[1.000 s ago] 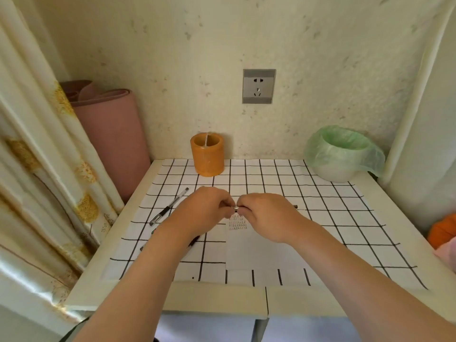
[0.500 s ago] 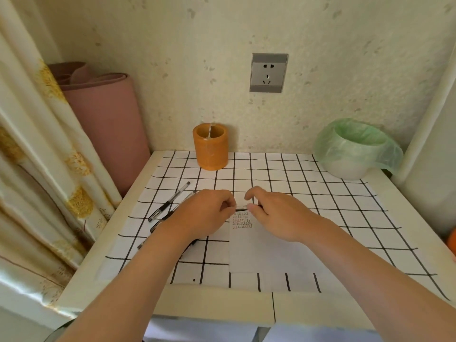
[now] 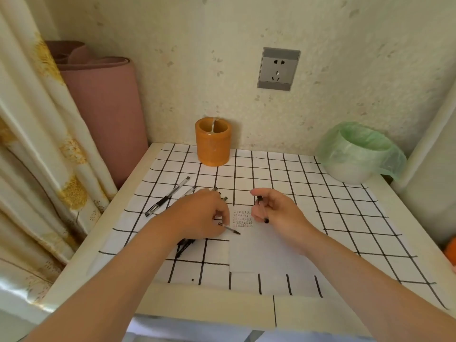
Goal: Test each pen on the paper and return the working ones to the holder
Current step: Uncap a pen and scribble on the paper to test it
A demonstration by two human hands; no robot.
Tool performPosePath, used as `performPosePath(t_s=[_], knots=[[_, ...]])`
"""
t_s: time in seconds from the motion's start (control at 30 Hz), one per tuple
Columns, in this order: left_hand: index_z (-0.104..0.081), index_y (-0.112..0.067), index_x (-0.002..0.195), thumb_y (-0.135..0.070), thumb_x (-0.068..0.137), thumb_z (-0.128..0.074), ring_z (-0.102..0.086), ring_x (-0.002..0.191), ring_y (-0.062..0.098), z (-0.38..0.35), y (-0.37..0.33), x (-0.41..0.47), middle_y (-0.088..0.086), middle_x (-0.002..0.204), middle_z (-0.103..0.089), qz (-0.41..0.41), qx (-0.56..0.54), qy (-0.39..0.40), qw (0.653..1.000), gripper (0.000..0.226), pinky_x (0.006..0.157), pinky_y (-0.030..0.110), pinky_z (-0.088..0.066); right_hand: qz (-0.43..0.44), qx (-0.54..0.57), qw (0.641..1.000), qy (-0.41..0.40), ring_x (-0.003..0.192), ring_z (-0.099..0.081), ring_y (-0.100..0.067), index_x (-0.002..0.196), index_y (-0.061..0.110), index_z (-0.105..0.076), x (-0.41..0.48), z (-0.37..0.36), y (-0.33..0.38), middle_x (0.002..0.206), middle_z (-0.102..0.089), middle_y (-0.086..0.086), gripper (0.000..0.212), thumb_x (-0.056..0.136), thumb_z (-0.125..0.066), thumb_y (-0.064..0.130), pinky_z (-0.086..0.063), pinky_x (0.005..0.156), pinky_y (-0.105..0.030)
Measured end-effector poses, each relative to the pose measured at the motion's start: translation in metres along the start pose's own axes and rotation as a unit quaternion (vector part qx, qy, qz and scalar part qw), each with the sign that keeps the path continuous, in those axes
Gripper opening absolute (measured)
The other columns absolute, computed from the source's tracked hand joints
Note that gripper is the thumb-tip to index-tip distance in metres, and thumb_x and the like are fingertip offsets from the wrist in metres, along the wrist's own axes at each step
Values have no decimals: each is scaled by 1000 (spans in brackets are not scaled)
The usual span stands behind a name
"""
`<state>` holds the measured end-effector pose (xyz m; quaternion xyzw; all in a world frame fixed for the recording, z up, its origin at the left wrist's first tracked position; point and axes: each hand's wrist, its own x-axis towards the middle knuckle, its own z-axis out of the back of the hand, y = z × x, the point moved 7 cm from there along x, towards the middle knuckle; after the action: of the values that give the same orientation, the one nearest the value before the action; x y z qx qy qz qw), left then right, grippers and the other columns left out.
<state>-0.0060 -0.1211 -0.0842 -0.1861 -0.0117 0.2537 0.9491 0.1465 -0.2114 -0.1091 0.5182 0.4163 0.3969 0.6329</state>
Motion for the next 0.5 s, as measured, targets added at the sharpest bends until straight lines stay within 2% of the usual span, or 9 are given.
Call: performPosePath(t_s=[0.07,0.1,0.17,0.27,0.4,0.5], knots=[[-71,-36,98,-35,81,-74,-43,92,3,-3,2,-3,-18,92,-47,-4,2,10,1000,17,81,27,-48,14,0,999,-29,81,-63,-18,113,13,-63,1,0,-2,84,-57,-10,18,98,-56,6,-55,78,-22],[-70,-37,102,-38,80,-74,-42,95,3,-5,3,-4,-18,96,-47,-3,3,13,1000,22,83,27,-48,21,8,999,-40,82,-64,-21,110,13,-63,1,1,-3,83,-61,-10,15,99,-54,9,-55,78,-25],[-66,-40,113,-42,79,-75,-40,99,3,-7,3,-6,-17,104,-49,-10,11,6,1000,35,85,27,-46,36,23,998,-50,84,-65,-26,105,11,-64,2,3,-3,81,-64,-9,15,101,-50,11,-55,78,-34],[-64,-42,122,-46,81,-73,-40,108,3,-8,-3,-8,-18,117,-51,-45,14,-22,999,42,91,25,-42,52,20,997,-61,81,-67,-27,100,10,-64,3,3,-4,79,-67,-12,20,104,-45,14,-53,73,-38],[-70,-37,119,-48,84,-72,-41,122,4,-12,-6,-10,-18,129,-56,-77,18,-24,997,37,102,32,-40,49,22,995,-79,76,-67,-24,107,11,-60,4,2,-3,81,-70,-20,20,100,-42,3,-51,65,-34],[-71,-37,118,-47,85,-71,-40,125,3,-14,-3,-12,-21,134,-54,-83,20,-32,996,34,103,33,-41,40,7,995,-89,75,-71,-25,102,6,-60,5,0,-4,86,-74,-12,15,93,-53,-4,-50,57,-30]])
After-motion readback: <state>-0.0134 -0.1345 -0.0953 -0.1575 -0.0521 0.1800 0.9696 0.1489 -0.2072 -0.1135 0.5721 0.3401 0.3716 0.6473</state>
